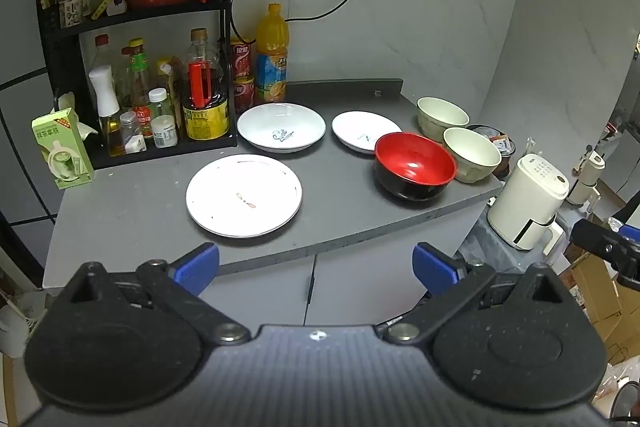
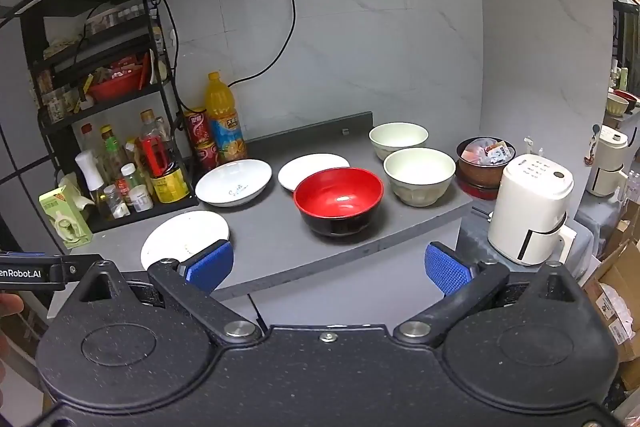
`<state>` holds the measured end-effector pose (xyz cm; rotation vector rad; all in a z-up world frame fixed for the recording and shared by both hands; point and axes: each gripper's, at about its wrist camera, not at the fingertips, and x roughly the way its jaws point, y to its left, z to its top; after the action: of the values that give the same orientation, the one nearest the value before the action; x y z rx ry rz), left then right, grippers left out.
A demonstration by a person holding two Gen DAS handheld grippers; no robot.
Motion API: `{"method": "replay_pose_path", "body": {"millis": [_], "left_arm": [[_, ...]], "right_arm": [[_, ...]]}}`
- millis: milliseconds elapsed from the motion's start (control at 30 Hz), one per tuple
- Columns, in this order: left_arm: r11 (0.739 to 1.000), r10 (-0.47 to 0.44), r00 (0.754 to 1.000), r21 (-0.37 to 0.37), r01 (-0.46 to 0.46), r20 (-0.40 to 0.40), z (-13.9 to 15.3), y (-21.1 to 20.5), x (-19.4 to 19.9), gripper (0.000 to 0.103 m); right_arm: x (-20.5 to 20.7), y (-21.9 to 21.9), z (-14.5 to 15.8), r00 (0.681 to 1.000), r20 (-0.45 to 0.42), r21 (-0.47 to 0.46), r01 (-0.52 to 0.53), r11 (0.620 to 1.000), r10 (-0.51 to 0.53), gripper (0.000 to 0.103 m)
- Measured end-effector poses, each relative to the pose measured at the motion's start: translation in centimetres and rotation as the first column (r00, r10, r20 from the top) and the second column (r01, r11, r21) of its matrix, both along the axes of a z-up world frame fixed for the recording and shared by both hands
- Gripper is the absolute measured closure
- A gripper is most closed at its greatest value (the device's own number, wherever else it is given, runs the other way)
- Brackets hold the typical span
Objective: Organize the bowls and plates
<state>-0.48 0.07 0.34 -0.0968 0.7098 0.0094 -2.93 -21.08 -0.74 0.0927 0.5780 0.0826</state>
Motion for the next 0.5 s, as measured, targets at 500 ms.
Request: {"method": "replay_pose_path", "body": {"millis": [500], "left_arm": [[1.0,-0.001,1.0,0.001,0.001,-0.003,-0.14,-0.06,0.68,0.001]], "right_arm": [[0.42,0.16,0.03,1.0,-0.005,-0.008,0.0,1.0,0.0,0.0]]}}
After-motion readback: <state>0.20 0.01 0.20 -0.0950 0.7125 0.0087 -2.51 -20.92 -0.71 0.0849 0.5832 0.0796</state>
